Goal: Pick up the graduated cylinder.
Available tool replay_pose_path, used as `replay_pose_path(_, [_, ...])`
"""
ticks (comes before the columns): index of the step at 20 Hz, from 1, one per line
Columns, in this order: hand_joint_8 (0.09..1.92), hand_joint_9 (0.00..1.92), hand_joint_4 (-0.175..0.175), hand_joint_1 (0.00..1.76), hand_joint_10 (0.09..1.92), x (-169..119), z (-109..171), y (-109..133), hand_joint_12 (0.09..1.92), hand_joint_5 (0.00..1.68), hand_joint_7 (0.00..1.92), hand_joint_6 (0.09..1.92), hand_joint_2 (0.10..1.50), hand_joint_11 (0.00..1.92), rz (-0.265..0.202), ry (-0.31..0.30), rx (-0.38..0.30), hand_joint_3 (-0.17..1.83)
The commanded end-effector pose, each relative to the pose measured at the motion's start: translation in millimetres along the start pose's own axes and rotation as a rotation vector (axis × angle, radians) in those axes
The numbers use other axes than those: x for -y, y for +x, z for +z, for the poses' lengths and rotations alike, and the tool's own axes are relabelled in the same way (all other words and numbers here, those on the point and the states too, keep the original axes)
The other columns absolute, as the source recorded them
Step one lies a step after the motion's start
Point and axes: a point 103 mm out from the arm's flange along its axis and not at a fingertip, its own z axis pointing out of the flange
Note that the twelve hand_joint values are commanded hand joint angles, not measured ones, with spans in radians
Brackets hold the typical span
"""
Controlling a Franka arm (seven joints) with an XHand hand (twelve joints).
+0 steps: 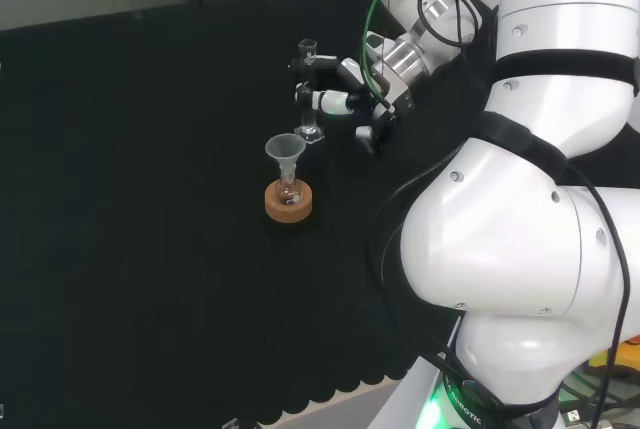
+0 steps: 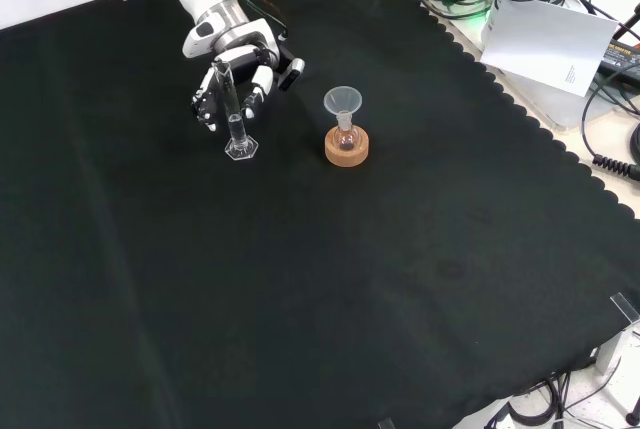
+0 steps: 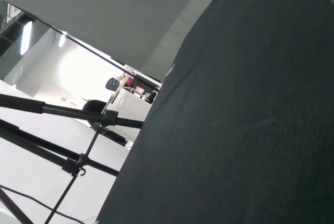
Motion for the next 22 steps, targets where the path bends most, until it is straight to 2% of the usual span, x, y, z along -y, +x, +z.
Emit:
replay_pose_path(1, [0.50, 0.85, 0.024, 1.11, 0.39, 3.3, -2.6, -2.5, 1.25, 0.63, 0.65, 0.41, 1.03, 0.50, -0.001, 0.018, -0.002, -0.17])
replay_pose_path(15, [0.51, 0.97, 0.040, 1.14, 0.35, -1.1, -3.9, 1.0, 1.17, 0.64, 0.72, 0.61, 1.09, 0.66, -0.006, 0.010, 0.008, -0.17])
replay_pose_path(22, [0.52, 1.01, 0.049, 1.15, 0.34, -1.4, -5.7, 1.2, 1.14, 0.67, 0.75, 0.65, 1.12, 0.71, -0.006, 0.022, 0.019, -0.17])
